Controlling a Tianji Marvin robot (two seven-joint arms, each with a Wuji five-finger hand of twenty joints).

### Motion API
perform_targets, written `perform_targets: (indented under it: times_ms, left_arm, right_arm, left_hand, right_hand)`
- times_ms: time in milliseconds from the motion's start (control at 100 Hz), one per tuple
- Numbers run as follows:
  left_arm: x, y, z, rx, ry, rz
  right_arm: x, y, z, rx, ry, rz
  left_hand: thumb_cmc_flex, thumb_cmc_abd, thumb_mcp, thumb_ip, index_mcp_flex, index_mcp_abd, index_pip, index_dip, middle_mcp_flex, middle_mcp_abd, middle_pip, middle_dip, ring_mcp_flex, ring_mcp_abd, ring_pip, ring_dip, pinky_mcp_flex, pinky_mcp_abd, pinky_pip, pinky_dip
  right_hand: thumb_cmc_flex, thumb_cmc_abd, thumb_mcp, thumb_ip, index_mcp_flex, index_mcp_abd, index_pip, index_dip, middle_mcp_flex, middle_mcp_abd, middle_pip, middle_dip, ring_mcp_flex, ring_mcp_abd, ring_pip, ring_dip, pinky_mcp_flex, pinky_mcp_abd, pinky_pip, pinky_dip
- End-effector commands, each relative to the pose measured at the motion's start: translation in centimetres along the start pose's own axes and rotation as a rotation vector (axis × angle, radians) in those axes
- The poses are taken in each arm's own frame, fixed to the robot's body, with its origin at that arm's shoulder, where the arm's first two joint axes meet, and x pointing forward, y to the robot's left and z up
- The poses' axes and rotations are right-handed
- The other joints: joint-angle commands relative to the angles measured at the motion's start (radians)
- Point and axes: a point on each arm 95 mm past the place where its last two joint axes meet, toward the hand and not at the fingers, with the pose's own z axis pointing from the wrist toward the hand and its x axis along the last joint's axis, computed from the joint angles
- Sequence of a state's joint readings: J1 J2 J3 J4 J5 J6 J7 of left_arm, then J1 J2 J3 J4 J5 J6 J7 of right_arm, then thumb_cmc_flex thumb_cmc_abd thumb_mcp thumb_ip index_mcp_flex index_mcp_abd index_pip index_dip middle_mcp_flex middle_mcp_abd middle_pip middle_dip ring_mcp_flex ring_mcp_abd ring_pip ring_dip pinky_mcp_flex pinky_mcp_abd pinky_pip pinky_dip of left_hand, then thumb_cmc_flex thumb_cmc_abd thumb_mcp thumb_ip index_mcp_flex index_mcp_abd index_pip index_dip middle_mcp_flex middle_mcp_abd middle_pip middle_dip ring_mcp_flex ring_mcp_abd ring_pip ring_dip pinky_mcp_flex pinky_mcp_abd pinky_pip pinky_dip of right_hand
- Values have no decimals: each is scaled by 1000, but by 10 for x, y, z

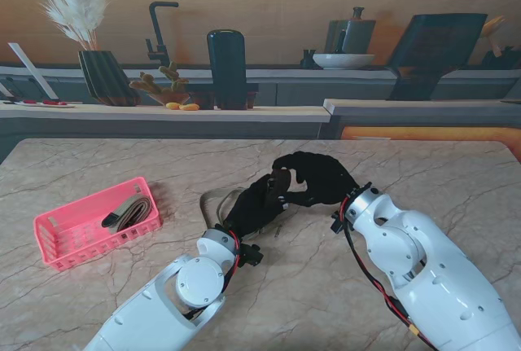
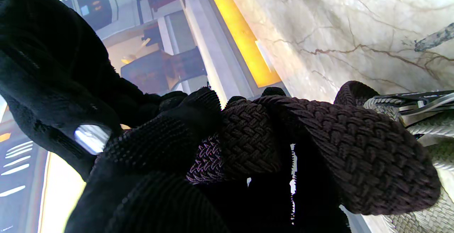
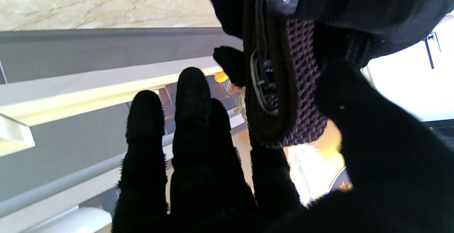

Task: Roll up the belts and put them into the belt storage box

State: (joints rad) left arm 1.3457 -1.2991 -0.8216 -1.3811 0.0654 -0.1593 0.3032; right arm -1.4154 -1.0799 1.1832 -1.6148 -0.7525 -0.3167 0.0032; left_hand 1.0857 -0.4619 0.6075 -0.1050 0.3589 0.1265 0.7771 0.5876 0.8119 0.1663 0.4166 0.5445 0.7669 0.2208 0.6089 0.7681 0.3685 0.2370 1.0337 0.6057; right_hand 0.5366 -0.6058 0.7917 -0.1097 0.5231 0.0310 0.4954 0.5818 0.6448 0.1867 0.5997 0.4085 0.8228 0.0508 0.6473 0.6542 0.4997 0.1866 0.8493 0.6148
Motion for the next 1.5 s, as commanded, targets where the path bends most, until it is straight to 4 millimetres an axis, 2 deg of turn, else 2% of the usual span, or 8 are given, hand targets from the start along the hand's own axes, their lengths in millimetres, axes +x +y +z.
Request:
perform_targets:
  times_ms: [0, 130, 270, 540, 720, 810, 1160, 1490]
  left_arm:
    - [2, 1, -1, 0, 9, -2]
    - [2, 0, -1, 2, 13, 4]
    - [2, -1, -2, 7, 19, 8]
    - [5, -4, -3, 7, 31, 5]
    - [9, -11, -2, 9, 42, 5]
    - [10, -15, -2, 9, 43, 16]
    - [15, -38, -7, 51, 51, -5]
    - [14, -51, -8, 98, 29, -28]
  right_arm:
    - [1, -5, 3, 16, 4, 14]
    - [2, -11, 10, 51, 11, 70]
    - [2, -18, 18, 58, 5, 116]
    - [2, -17, 28, -45, -20, 156]
    - [8, 8, 25, -146, 4, 105]
    - [12, 25, 24, -191, 29, 66]
    - [26, 80, 17, -315, 115, -86]
    - [32, 111, 18, -356, 153, -148]
  left_hand:
    - [128, 122, 86, 17, 34, -70, 59, 15, 60, -55, 64, -4, 53, -30, 54, 23, 32, -22, 66, 13]
    - [127, 120, 88, 16, 35, -71, 61, 15, 61, -54, 66, -6, 54, -30, 55, 23, 33, -22, 68, 12]
    - [127, 120, 91, 16, 37, -73, 63, 15, 62, -56, 67, -9, 56, -29, 54, 22, 36, -23, 67, 9]
    - [48, 56, 87, 6, 43, -72, 14, -14, 75, -45, -6, 3, 35, -19, 19, 7, 11, -9, 50, -8]
    - [-214, 75, 76, 59, 26, -78, -108, -78, -59, -33, 38, -100, -115, -5, -6, -132, -125, 25, -34, -33]
    - [-275, 75, 25, 55, 13, -82, -165, -101, -103, -33, 16, -144, -177, -4, -66, -165, -189, 21, -97, -52]
    - [-367, 70, -104, 43, 22, -92, -280, -153, -191, -7, -85, -189, -296, -3, -207, -246, -260, -25, -254, -139]
    - [-317, 99, -144, 46, 136, -96, -302, -144, -186, 5, -128, -219, -313, -15, -283, -320, -261, -111, -314, -218]
  right_hand:
    - [51, 41, 24, 20, 59, -47, 49, 25, 56, -28, 32, 14, 55, 1, 44, 28, 20, -20, 28, -3]
    - [140, 79, -51, -50, 86, -119, 202, -54, 149, -57, 21, 17, 112, -5, 62, 60, 41, -18, 51, -2]
    - [200, 74, -95, -60, 105, -197, 402, -167, 247, -77, 35, 21, 177, -3, 95, 84, 60, -2, 79, 10]
    - [234, 38, 45, -92, 307, -276, 512, -218, 489, -98, 51, 12, 297, 14, 177, 110, 86, 40, 142, 38]
    - [233, 39, 55, -100, 308, -275, 518, -221, 492, -99, 53, 14, 298, 10, 181, 112, 81, 36, 141, 36]
    - [234, 43, 60, -104, 304, -273, 524, -219, 486, -96, 61, 21, 295, 9, 191, 117, 82, 32, 142, 34]
    - [236, 59, 61, -107, 287, -275, 534, -209, 467, -91, 91, 38, 282, 2, 228, 133, 84, 13, 146, 28]
    - [235, 73, 47, -104, 273, -290, 540, -203, 456, -103, 99, 39, 274, -11, 232, 133, 82, 2, 143, 23]
